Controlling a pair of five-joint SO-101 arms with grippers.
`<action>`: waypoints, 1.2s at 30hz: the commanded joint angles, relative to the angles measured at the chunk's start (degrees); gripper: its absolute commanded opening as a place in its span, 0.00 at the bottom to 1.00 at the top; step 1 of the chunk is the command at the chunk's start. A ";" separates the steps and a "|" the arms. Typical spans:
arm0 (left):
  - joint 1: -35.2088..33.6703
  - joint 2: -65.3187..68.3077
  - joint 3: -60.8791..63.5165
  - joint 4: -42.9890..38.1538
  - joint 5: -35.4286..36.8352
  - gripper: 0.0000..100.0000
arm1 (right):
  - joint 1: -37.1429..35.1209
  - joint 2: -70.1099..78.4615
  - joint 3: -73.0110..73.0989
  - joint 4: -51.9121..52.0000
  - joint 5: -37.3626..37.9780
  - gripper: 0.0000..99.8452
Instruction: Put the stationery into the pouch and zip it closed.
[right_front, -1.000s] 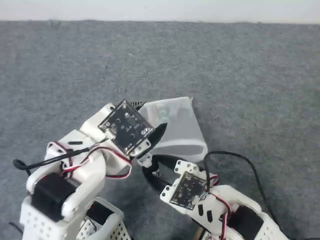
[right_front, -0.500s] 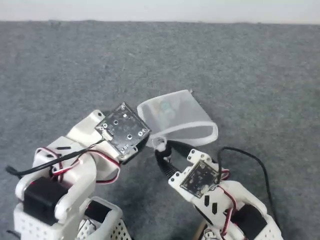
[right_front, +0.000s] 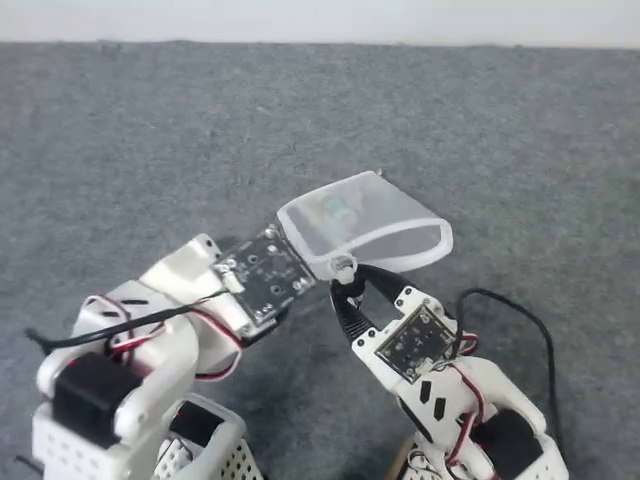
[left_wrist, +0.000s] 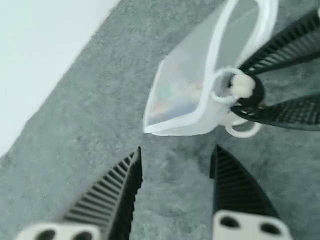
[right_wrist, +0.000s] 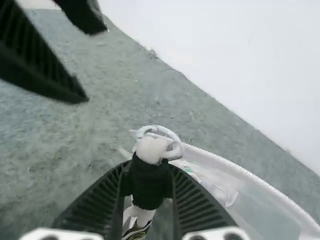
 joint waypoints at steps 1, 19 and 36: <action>4.04 0.09 1.63 -0.88 1.05 0.21 | 1.01 -1.27 -5.10 1.54 0.44 0.01; 10.11 0.26 18.33 -22.15 4.92 0.21 | 5.58 -1.27 -6.86 1.54 0.44 0.01; 13.71 0.09 30.11 -38.07 4.92 0.18 | 5.58 -1.27 -7.12 2.59 0.44 0.01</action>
